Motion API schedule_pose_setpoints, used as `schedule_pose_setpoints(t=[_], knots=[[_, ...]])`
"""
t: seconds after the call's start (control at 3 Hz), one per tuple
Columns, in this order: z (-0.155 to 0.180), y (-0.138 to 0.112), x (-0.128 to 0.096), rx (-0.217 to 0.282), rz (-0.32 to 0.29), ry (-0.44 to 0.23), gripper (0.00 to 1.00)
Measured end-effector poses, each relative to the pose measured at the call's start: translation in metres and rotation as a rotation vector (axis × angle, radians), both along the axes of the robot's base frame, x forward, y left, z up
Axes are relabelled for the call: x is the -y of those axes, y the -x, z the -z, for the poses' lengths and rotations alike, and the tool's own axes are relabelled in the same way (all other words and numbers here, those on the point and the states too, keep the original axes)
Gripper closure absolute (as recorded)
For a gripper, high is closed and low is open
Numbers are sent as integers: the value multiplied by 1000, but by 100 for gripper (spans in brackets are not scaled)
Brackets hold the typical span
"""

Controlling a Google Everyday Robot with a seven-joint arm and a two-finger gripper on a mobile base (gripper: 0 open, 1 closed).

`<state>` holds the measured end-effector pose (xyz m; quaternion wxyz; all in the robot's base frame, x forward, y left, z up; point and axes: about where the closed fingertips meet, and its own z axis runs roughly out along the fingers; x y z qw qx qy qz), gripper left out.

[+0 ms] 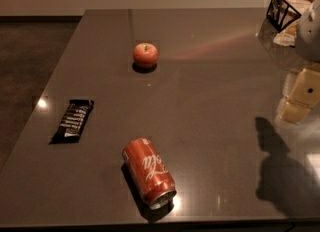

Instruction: Place coke can upright

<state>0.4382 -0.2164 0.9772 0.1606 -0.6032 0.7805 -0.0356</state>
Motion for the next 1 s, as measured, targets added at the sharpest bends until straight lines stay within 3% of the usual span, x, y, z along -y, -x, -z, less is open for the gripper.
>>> schedule_pose_setpoints(t=[0.33, 0.67, 1.0], knots=[[0, 0, 0, 0, 0, 0, 0], [2, -4, -21, -24, -127, -19, 0], [13, 0, -60, -47, -337, -38, 0]])
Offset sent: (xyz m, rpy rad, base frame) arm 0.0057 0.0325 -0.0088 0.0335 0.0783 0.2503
